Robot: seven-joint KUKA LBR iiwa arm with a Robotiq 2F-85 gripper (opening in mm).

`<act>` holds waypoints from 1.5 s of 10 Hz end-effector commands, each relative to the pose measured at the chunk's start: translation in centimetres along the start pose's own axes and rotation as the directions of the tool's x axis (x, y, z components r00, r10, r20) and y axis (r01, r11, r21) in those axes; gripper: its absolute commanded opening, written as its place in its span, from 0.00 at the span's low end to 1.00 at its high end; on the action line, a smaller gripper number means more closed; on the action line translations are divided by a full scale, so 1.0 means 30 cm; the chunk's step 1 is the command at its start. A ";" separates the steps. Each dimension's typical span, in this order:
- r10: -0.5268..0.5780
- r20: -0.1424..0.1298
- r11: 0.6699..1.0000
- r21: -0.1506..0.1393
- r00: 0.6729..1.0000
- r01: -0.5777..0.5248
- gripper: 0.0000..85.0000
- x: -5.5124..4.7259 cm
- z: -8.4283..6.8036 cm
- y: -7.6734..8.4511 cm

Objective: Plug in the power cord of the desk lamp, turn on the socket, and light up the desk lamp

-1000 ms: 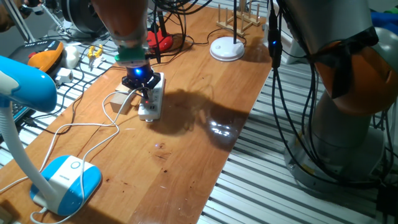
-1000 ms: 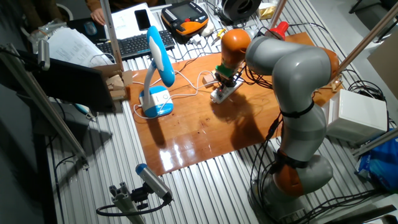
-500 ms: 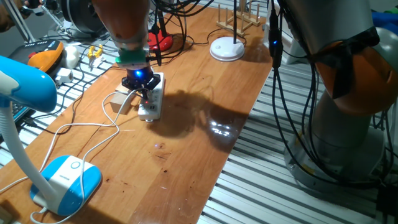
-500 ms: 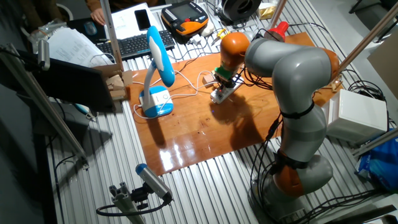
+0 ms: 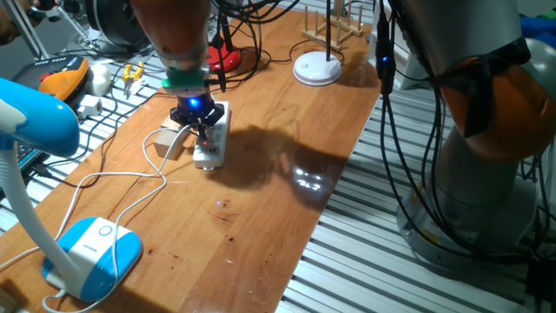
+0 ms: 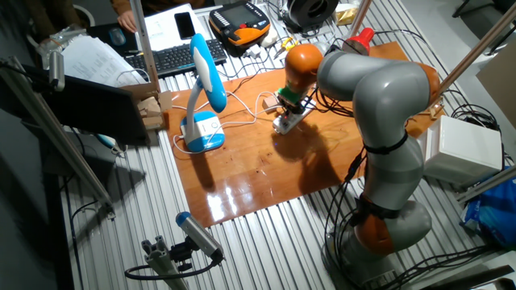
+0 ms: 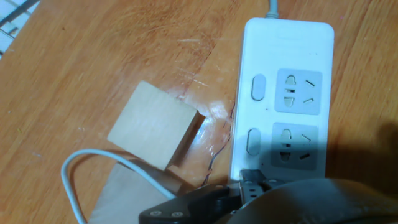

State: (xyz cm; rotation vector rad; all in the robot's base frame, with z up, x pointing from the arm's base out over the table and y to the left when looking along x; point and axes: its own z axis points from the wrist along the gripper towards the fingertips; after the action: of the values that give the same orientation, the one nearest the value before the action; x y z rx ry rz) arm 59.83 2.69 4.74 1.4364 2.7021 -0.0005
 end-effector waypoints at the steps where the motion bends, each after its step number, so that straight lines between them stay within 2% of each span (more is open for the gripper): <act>1: 0.002 -0.008 1.000 -0.003 1.000 -0.002 0.00 -0.016 -0.019 0.004; 2: 0.002 -0.012 1.000 -0.007 1.000 -0.002 0.00 -0.024 -0.035 0.010; 4: 0.005 -0.048 1.000 -0.009 0.999 -0.006 0.00 -0.054 -0.084 0.029; 5: -0.001 -0.049 1.000 -0.010 0.999 0.000 0.00 -0.072 -0.106 0.038; 7: -0.024 -0.072 0.999 -0.029 0.997 0.022 0.00 -0.090 -0.155 0.053; 8: -0.042 -0.094 0.998 -0.041 0.995 0.039 0.00 -0.084 -0.197 0.066; 9: -0.053 -0.131 0.998 -0.048 0.990 0.047 0.00 -0.059 -0.261 0.090; 11: -0.072 -0.155 0.997 -0.045 0.985 0.066 0.00 0.003 -0.352 0.126; 12: -0.085 -0.175 0.996 -0.046 0.981 0.078 0.00 0.033 -0.380 0.140; 13: -0.114 -0.176 0.993 -0.053 0.978 0.106 0.00 0.062 -0.394 0.137; 14: -0.145 -0.208 0.989 -0.072 0.967 0.132 0.00 0.069 -0.403 0.122; 15: -0.164 -0.228 0.986 -0.073 0.960 0.151 0.00 0.073 -0.407 0.118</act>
State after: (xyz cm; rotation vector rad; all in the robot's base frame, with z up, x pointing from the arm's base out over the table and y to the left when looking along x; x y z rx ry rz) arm 60.67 6.89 16.90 1.2786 2.9656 0.2410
